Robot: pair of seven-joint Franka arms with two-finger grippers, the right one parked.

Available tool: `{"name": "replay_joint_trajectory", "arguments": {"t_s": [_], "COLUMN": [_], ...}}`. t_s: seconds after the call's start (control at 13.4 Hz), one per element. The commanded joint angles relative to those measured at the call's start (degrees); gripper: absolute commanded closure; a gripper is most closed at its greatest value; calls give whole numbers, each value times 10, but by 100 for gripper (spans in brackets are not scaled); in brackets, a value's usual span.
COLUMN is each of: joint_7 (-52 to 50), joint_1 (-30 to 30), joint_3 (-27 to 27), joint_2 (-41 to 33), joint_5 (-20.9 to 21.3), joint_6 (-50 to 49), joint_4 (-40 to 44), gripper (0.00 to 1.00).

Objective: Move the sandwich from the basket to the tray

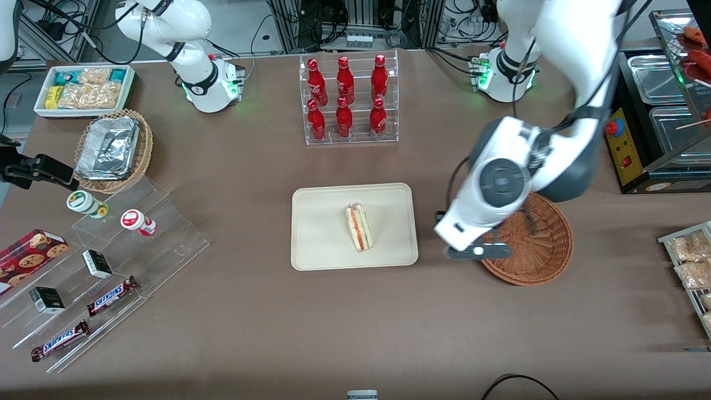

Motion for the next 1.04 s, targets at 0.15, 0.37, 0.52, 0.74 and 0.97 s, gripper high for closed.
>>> {"name": "replay_joint_trajectory", "arguments": {"t_s": [0.15, 0.37, 0.52, 0.74, 0.97], "joint_7": [101, 186, 218, 261, 266], "joint_1": [70, 107, 127, 145, 145], "joint_3": [-6, -3, -3, 15, 45], "joint_2": [-145, -213, -248, -283, -304], "joint_5": [-5, -40, -42, -46, -59], "joint_6": [-13, -99, -137, -173, -189], "joint_4": [-127, -130, -128, -128, -118], "gripper": [0, 0, 0, 0, 0]}}
